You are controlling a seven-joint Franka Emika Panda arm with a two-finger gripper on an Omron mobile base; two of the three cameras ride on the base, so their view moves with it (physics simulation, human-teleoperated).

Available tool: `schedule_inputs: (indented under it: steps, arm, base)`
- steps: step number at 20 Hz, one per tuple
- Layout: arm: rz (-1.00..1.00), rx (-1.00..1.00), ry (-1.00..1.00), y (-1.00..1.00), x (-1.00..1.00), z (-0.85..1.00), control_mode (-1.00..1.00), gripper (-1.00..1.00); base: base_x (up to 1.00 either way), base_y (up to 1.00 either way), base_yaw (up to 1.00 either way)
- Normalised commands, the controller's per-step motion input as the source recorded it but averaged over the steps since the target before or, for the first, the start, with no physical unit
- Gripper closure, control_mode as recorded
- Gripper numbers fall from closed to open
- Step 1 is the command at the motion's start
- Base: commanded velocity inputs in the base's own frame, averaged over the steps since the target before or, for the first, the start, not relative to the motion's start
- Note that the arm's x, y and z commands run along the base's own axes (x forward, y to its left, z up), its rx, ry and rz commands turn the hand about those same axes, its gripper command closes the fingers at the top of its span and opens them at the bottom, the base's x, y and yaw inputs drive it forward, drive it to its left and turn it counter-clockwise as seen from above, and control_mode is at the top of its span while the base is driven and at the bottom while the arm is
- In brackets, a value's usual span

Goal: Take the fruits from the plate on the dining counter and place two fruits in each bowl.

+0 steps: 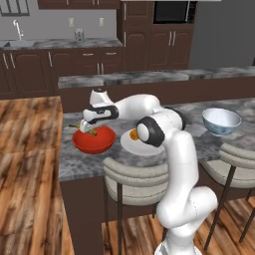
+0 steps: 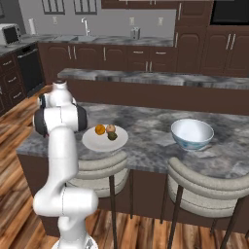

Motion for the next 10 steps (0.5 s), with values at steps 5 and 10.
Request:
schedule_inputs:
  steps: [5,10]
  arm:
    - [0.0,-0.01,-0.16,-0.24,-0.41,0.02,-1.0,-1.0]
    - [-0.02,0.03,-0.22,-0.38,-0.34,0.24,-1.0,-1.0]
  base:
    - [0.0,0.0,0.0]
    - [0.0,0.0,0.0]
